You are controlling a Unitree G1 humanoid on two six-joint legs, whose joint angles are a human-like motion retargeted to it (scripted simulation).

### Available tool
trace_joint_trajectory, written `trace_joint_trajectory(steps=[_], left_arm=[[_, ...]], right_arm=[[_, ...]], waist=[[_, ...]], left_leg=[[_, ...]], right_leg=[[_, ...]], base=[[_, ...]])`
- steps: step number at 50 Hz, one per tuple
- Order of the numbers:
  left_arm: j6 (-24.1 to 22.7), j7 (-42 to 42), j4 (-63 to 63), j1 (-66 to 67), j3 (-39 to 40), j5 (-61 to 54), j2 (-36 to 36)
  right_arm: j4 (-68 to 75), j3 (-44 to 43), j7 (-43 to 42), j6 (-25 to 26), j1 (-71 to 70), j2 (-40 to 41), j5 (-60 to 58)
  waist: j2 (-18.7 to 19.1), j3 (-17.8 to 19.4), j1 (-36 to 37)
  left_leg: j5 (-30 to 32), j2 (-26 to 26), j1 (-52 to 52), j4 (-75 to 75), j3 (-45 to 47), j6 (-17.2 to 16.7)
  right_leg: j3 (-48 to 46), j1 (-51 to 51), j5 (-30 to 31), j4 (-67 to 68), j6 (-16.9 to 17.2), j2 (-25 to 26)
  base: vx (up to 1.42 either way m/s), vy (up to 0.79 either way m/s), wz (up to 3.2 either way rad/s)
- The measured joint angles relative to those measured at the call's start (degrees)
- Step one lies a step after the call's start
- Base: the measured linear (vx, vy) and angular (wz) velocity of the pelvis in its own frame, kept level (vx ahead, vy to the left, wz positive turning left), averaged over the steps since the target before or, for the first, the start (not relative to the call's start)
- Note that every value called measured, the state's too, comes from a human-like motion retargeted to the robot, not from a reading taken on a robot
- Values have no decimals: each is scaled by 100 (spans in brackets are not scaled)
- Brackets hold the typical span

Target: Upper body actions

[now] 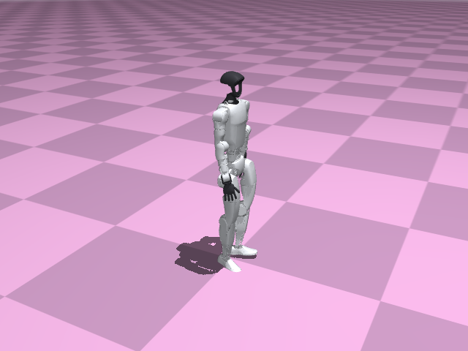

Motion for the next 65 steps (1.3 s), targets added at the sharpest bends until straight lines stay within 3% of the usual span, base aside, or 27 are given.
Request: trace_joint_trajectory(steps=[3,7,20,29,37,40,43,48,54,61,65], left_arm=[[60,-213,-7,273,301,-541,-14],[290,-164,54,307,692,-761,-80],[-134,4,-470,-61,57,-709,-291],[-227,48,-1060,-357,-706,-33,-202],[208,363,-535,221,-39,-576,-180],[391,199,-353,702,2,-666,-38],[475,176,-199,1071,-104,-197,243],[614,-481,202,1635,-267,908,288],[466,-2395,298,2239,-218,2426,4],[287,-2123,285,2014,-215,2582,-50],[213,-1730,111,1852,-143,2128,-86]], right_arm=[[-142,222,-5,-86,-11,-51,13],[134,192,-309,-25,34,-79,94],[1609,-451,-1033,540,603,-398,39],[1794,-794,-1233,345,704,-467,1088],[1858,-638,-993,521,-130,-149,2832],[1778,-384,-649,537,-754,108,3119],[1230,-291,-180,595,-1673,492,3088],[383,-886,66,694,-3101,931,3174],[-809,-454,741,328,-4582,1049,3660],[-1391,17,234,-376,-5145,679,3256],[-1279,48,311,-477,-4908,729,3247]], waist=[[116,277,-355],[215,355,-603],[116,336,-507],[219,354,-351],[433,317,-408],[231,558,-423],[-125,1154,-33],[-159,1505,1119],[-364,2015,2276],[-579,2080,2835],[-616,1626,2585]], left_leg=[[106,112,110,-29,-1,-40],[199,228,8,-20,-88,-86],[319,238,-164,-8,-302,-178],[378,223,-211,-82,-388,-195],[287,420,-276,541,-244,-397],[1050,454,-616,1920,-223,-389],[2592,684,-2036,4577,-662,-57],[1737,2006,-4394,8164,-373,333],[1175,2374,-6343,9152,-68,148],[1003,2513,-6622,8772,356,87],[1002,2474,-6094,8621,267,-7]], right_leg=[[18,110,-28,28,-37,77],[-85,129,-67,-35,-98,207],[-301,48,-80,-70,-211,192],[-324,-23,-24,-76,-277,219],[-273,72,-76,-58,-359,266],[-179,303,-121,11,-378,37],[-106,635,-138,73,-387,-280],[165,630,-102,201,-607,-334],[991,488,-154,568,-803,-718],[1246,304,-281,838,-874,-951],[1115,279,-247,621,-794,-915]], base=[[-12,-10,27],[-18,-9,39],[-5,-6,14],[-8,-4,-9],[-3,0,0],[-4,-3,4],[-24,-19,-24],[-11,-11,-106],[-2,4,-144],[5,-1,-23],[7,4,64]])
